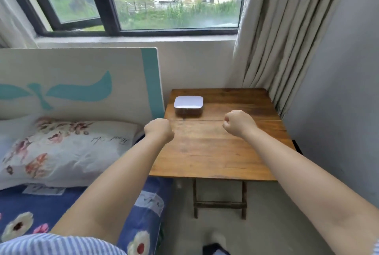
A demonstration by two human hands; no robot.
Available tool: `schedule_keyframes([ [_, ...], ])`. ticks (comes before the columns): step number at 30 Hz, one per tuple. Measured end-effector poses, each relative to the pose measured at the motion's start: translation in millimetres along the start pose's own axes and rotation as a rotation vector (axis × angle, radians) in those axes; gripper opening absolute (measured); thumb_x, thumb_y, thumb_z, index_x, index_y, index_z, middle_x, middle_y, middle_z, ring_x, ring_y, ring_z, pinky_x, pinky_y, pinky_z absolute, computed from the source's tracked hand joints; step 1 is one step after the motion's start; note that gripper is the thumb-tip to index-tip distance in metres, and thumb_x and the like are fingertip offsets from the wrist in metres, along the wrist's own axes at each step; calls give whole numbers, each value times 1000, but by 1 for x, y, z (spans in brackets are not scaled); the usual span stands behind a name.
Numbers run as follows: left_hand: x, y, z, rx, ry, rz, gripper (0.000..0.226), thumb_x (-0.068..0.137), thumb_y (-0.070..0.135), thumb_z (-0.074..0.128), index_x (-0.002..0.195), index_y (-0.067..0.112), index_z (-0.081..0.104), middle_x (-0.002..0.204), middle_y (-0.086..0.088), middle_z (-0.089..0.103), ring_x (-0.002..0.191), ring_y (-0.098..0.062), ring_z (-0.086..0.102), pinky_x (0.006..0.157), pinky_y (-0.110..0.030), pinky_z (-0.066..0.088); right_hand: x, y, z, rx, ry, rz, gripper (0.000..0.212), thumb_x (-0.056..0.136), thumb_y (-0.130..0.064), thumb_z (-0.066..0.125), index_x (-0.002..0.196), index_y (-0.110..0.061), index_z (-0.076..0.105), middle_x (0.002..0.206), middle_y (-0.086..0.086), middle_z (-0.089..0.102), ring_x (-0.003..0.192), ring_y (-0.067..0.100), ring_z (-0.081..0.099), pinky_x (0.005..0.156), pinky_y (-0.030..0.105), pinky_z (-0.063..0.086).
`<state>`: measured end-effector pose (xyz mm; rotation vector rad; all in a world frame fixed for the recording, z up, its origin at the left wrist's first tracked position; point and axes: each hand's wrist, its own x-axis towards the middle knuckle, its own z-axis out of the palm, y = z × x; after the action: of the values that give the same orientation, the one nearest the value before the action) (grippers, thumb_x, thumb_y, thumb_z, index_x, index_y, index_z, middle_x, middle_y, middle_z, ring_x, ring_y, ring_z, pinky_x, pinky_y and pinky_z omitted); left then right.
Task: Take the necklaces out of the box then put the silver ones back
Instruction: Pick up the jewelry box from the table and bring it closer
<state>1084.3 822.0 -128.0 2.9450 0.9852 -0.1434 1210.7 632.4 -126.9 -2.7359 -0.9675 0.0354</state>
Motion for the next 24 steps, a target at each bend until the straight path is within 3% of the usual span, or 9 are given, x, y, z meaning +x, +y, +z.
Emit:
schedule_keyframes([
  [7,161,12,11,-74,-60,-107,11,86,15,43,78,12,50,85,-4,50,77,-24,48,61,-26,38,171,27,50,40,-113,13,25,82,-12,40,80,0,62,88,14,61,86,32,56,60,31,41],
  [10,217,12,23,-130,-94,-131,11,85,13,41,76,11,47,83,-5,49,76,-25,49,52,-24,34,234,33,71,79,-166,38,24,80,-10,40,58,-6,49,67,6,49,75,31,51,47,25,30],
  [12,250,13,33,-167,-119,-133,12,86,14,41,75,11,46,85,-7,50,78,-27,51,57,-25,37,267,35,87,132,-200,80,28,80,-9,40,52,-11,43,65,5,50,72,29,49,45,25,27],
  [15,294,13,52,-190,-180,-134,10,86,12,40,79,11,47,98,-11,59,81,-28,51,65,-31,43,304,38,118,199,-251,143,22,80,-10,40,79,-4,62,89,14,65,84,32,57,57,28,39],
  [18,337,13,77,-200,-249,-181,23,84,6,39,100,5,56,111,-14,59,97,-32,57,76,-36,50,330,41,152,284,-279,224,24,81,-10,42,94,-3,62,102,16,66,95,33,57,71,34,46],
  [24,415,10,148,-414,-410,-169,33,92,12,37,122,-3,43,127,-22,51,111,-37,51,86,-38,45,371,45,219,463,-285,391,31,82,-13,54,111,0,53,116,20,59,109,34,51,78,33,40],
])
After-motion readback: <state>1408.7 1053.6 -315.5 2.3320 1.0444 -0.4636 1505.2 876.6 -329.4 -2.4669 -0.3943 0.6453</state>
